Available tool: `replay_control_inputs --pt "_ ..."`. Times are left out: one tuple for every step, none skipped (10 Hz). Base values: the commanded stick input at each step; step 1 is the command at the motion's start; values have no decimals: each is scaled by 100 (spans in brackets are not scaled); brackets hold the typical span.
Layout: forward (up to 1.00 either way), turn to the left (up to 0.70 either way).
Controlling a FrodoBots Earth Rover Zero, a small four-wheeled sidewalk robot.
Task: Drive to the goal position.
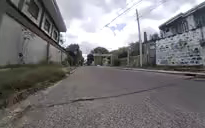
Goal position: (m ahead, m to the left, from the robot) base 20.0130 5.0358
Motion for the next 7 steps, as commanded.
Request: replay_control_inputs --pt "100 4" --pt "100 4" --pt "100 4" --pt "100 4" --pt "100 4" --pt "100 4" --pt "100 4"
